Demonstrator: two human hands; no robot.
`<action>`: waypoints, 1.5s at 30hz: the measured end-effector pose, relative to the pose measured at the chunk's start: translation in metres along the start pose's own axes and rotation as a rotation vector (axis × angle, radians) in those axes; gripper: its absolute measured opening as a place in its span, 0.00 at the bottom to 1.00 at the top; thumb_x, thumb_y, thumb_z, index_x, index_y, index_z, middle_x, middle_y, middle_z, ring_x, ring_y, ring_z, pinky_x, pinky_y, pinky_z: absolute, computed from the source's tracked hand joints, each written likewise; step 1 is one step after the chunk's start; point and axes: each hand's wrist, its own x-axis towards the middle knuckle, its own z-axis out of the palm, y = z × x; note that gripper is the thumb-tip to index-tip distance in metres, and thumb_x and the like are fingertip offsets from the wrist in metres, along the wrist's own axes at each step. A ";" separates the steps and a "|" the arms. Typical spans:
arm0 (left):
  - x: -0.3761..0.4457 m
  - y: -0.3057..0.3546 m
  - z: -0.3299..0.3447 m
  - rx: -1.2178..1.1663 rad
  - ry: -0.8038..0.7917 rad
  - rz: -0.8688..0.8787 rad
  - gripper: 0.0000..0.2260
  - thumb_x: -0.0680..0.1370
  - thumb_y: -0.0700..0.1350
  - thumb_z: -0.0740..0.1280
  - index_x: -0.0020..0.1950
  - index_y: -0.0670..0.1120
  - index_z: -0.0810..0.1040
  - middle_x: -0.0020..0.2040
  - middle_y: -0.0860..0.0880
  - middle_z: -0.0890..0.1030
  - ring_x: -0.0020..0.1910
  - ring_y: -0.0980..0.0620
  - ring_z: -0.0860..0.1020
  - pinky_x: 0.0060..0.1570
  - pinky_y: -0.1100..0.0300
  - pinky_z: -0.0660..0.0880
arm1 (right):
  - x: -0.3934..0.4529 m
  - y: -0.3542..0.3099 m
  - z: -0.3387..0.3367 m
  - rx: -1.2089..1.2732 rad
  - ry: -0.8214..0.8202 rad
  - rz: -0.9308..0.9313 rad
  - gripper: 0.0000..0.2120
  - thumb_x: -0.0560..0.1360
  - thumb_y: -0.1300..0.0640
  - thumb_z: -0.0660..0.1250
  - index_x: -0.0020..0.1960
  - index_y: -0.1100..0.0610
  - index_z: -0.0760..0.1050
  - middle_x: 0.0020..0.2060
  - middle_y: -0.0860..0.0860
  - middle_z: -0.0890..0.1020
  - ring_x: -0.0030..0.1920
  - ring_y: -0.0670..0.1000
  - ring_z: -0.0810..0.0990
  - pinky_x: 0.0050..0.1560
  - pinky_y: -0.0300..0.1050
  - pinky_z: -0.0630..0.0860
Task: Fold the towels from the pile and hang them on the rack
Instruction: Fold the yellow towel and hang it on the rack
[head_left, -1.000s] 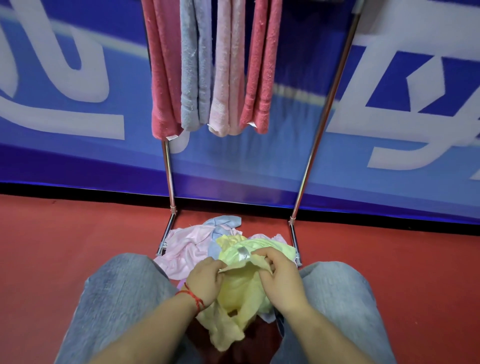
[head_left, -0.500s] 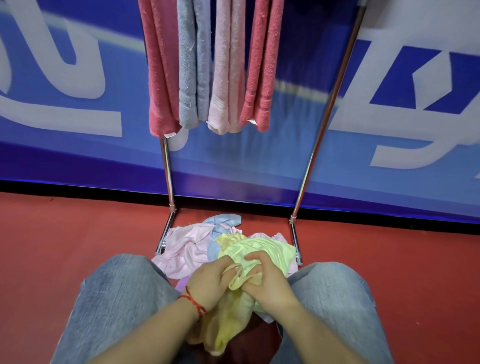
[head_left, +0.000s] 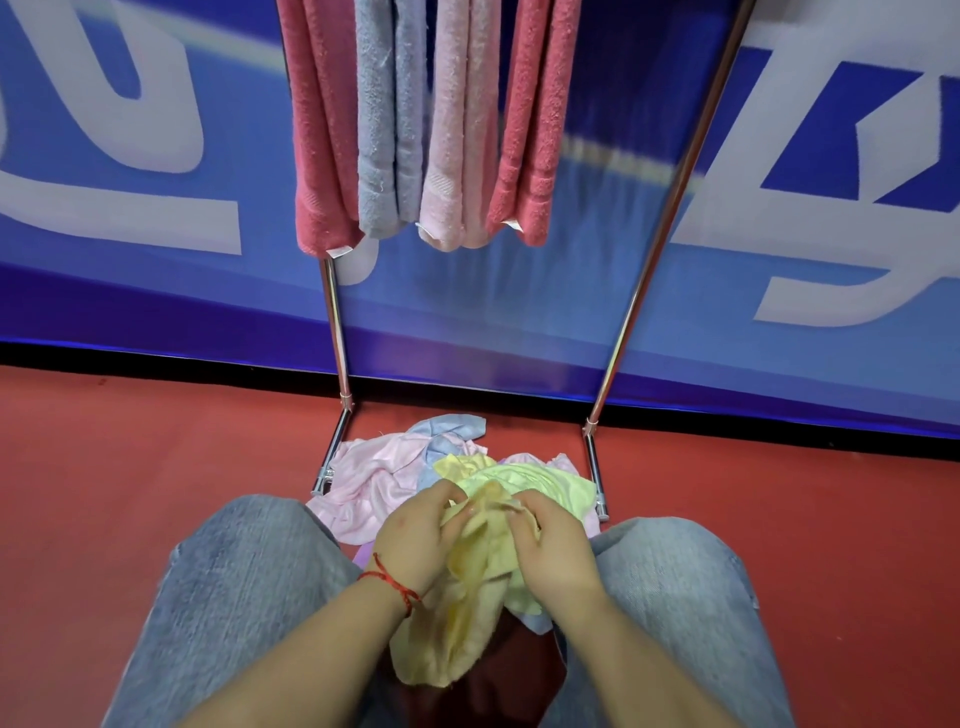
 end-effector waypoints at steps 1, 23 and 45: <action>0.002 0.000 0.001 0.019 0.009 -0.011 0.10 0.79 0.52 0.60 0.54 0.48 0.75 0.45 0.52 0.77 0.48 0.52 0.75 0.40 0.64 0.62 | 0.001 0.001 -0.001 0.021 0.043 -0.003 0.12 0.78 0.61 0.60 0.39 0.47 0.70 0.36 0.45 0.77 0.41 0.45 0.75 0.45 0.39 0.70; 0.018 -0.015 -0.017 -0.493 0.084 -0.244 0.06 0.76 0.45 0.68 0.38 0.49 0.78 0.37 0.52 0.79 0.38 0.57 0.74 0.42 0.68 0.70 | 0.010 0.003 -0.019 0.297 0.263 0.177 0.14 0.75 0.57 0.67 0.60 0.51 0.76 0.53 0.39 0.78 0.54 0.44 0.74 0.57 0.33 0.68; 0.014 -0.013 -0.011 -0.153 -0.031 -0.101 0.05 0.75 0.41 0.66 0.44 0.51 0.77 0.36 0.54 0.77 0.36 0.56 0.74 0.41 0.62 0.69 | 0.010 0.005 -0.015 -0.006 0.111 0.170 0.03 0.78 0.54 0.63 0.49 0.53 0.72 0.45 0.47 0.77 0.51 0.45 0.72 0.43 0.37 0.62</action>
